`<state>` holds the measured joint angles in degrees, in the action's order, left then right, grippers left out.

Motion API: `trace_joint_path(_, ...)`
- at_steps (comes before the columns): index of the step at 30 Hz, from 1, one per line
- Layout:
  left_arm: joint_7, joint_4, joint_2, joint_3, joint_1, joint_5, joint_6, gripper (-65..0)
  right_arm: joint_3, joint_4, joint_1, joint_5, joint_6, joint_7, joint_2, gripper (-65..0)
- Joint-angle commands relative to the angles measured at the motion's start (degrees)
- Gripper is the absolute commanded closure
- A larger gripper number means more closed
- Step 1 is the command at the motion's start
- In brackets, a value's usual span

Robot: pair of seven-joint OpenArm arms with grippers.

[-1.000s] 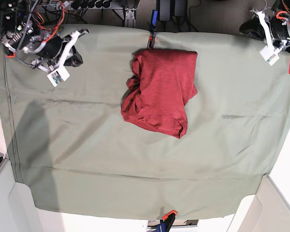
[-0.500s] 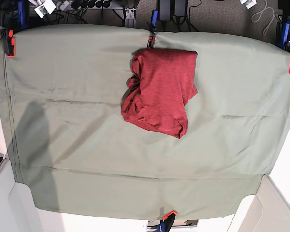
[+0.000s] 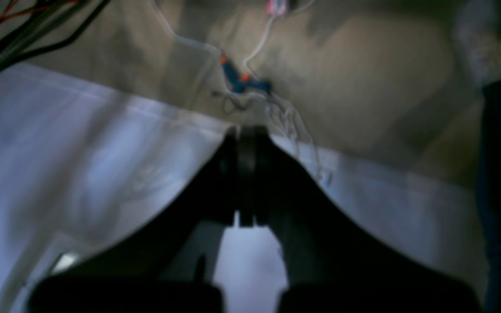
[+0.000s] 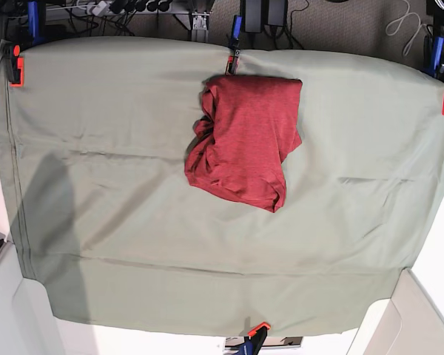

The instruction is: Fold the T-shirt properly

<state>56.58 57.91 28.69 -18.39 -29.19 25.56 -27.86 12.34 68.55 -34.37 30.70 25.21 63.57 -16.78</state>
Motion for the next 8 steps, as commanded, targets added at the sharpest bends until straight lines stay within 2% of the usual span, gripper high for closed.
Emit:
trace_joint_path(1,-0.6,-2.4,-0.1,-1.7,2.9,0.3,-0.2,-0.9,0.2,-2.3,1.7,-0.4,-0.2,1.4,-0.5,0.0)
trace_joint_path(3,-1.1,-8.1,-2.3,-5.2,8.2,0.3,0.2,-0.9,0.2,-7.6,5.4,-1.4,-0.2,2.1,-0.5,0.0)
trace_joint_path(6,-1.3,-15.4,-6.2,-8.3,14.6,-0.3,3.5,-0.9,0.2,-12.7,9.9,-1.8,-0.1,2.3,-0.5,0.0)
trace_joint_path(8,-2.1,-19.1,-8.6,-9.1,17.5,-3.2,5.0,-0.9,0.2,-13.8,12.2,-1.5,0.1,2.2,-0.5,0.0)
